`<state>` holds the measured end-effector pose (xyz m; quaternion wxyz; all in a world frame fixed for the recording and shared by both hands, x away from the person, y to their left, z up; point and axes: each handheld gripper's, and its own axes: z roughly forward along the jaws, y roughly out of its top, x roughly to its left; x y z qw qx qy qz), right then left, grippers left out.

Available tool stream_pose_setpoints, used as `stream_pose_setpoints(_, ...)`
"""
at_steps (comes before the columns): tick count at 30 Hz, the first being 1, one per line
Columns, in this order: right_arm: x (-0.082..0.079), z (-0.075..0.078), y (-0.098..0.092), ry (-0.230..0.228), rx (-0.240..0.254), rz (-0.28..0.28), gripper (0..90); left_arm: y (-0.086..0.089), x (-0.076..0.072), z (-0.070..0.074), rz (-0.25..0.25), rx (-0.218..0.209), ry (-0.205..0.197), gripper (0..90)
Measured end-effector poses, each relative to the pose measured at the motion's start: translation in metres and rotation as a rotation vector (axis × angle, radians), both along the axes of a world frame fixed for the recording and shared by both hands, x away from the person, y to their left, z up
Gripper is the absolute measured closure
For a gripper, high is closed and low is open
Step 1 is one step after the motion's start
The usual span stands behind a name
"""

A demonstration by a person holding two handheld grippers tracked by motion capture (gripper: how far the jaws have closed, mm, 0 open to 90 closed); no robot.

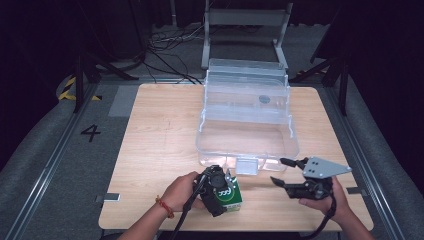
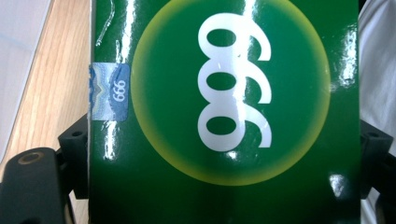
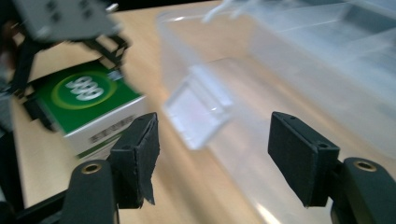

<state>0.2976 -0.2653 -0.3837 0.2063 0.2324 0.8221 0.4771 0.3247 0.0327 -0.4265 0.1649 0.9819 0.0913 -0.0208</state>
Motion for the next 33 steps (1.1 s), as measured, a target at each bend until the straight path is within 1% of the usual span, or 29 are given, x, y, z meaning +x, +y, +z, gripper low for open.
stream_pose_setpoints(1,0.002,0.006,-0.007,0.001,0.013,-0.023,35.5,0.001,0.000,0.000,-0.009,0.011,-0.003,14.4)
stream_pose_setpoints(2,0.004,0.009,-0.011,-0.003,0.016,-0.035,37.6,0.002,0.000,0.001,-0.004,0.019,-0.005,14.6)
stream_pose_setpoints(3,0.006,0.013,-0.016,-0.021,0.009,-0.061,39.5,0.003,-0.001,0.001,-0.001,0.022,-0.005,14.7)
stream_pose_setpoints(4,0.008,0.015,-0.021,-0.026,0.007,-0.086,39.7,0.003,-0.001,0.001,-0.003,0.024,-0.007,14.8)
stream_pose_setpoints(6,0.014,0.018,-0.029,-0.014,0.009,-0.107,39.8,0.006,-0.001,0.001,-0.002,0.033,-0.010,14.9)
stream_pose_setpoints(7,0.014,0.018,-0.029,-0.014,0.009,-0.107,39.8,0.006,-0.001,0.001,-0.002,0.033,-0.010,14.9)
stream_pose_setpoints(8,0.020,0.018,-0.034,-0.015,-0.033,-0.153,40.4,0.008,-0.001,0.001,-0.001,0.037,-0.007,14.9)
stream_pose_setpoints(9,0.025,0.017,-0.040,-0.007,-0.031,-0.176,40.9,0.009,-0.001,0.001,0.000,0.034,-0.008,14.9)
stream_pose_setpoints(10,0.031,0.016,-0.044,0.024,-0.017,-0.186,41.4,0.011,-0.001,0.001,0.001,0.035,-0.006,14.9)
stream_pose_setpoints(11,0.037,0.015,-0.047,0.025,-0.041,-0.220,41.4,0.012,-0.001,0.001,-0.001,0.038,-0.005,14.8)
stream_pose_setpoints(12,0.042,0.015,-0.050,0.014,-0.060,-0.239,42.4,0.013,-0.001,0.001,-0.006,0.038,-0.005,14.8)
stream_pose_setpoints(13,0.048,0.014,-0.053,0.017,-0.066,-0.246,43.4,0.013,-0.001,0.000,-0.003,0.033,-0.006,14.8)
stream_pose_setpoints(15,0.058,0.012,-0.058,0.048,-0.055,-0.274,43.4,0.015,-0.001,0.000,0.000,0.029,-0.002,14.7)
stream_pose_setpoints(17,0.072,0.006,-0.061,0.087,-0.050,-0.284,43.5,0.016,0.000,0.000,-0.008,0.033,-0.003,14.8)
stream_pose_setpoints(18,0.077,0.002,-0.062,0.095,-0.064,-0.302,43.4,0.016,0.000,0.000,-0.011,0.030,-0.004,14.8)
stream_pose_setpoints(19,0.080,-0.001,-0.062,0.105,-0.061,-0.310,43.4,0.017,-0.001,0.000,-0.008,0.027,-0.004,14.8)
stream_pose_setpoints(20,0.085,-0.004,-0.063,0.129,-0.037,-0.304,43.4,0.017,-0.001,-0.001,-0.007,0.026,-0.001,14.8)
stream_pose_setpoints(21,0.089,-0.007,-0.063,0.149,-0.033,-0.307,43.4,0.018,-0.001,0.000,-0.009,0.028,-0.001,14.8)
stream_pose_setpoints(22,0.092,-0.009,-0.063,0.150,-0.040,-0.315,43.3,0.018,-0.001,-0.001,-0.012,0.026,-0.001,14.8)
stream_pose_setpoints(23,0.095,-0.012,-0.063,0.162,-0.028,-0.312,43.3,0.018,0.000,-0.001,-0.014,0.022,-0.002,14.8)
stream_pose_setpoints(24,0.098,-0.015,-0.063,0.186,-0.009,-0.304,43.1,0.019,0.000,-0.001,-0.018,0.021,-0.003,14.8)
stream_pose_setpoints(25,0.102,-0.019,-0.062,0.205,-0.013,-0.310,42.7,0.019,0.000,-0.001,-0.027,0.024,-0.004,14.8)
stream_pose_setpoints(26,0.106,-0.023,-0.062,0.214,-0.021,-0.317,41.3,0.019,0.000,-0.001,-0.024,0.022,-0.002,14.9)
stream_pose_setpoints(27,0.106,-0.023,-0.062,0.214,-0.021,-0.317,41.3,0.019,0.000,-0.001,-0.024,0.022,-0.002,14.9)
stream_pose_setpoints(28,0.109,-0.024,-0.062,0.232,-0.007,-0.312,41.5,0.019,0.000,-0.001,-0.031,0.028,-0.002,14.9)
stream_pose_setpoints(29,0.111,-0.026,-0.060,0.242,-0.012,-0.315,43.9,0.020,0.000,-0.001,-0.031,0.029,-0.002,15.0)
stream_pose_setpoints(30,0.113,-0.027,-0.058,0.243,-0.039,-0.319,44.4,0.020,0.000,-0.001,-0.027,0.029,-0.001,15.0)
stream_pose_setpoints(31,0.114,-0.029,-0.055,0.249,-0.052,-0.312,44.0,0.020,0.000,-0.001,-0.027,0.028,-0.001,15.0)
stream_pose_setpoints(33,0.116,-0.030,-0.052,0.246,-0.061,-0.312,45.1,0.020,0.000,-0.002,-0.033,0.027,-0.002,15.1)
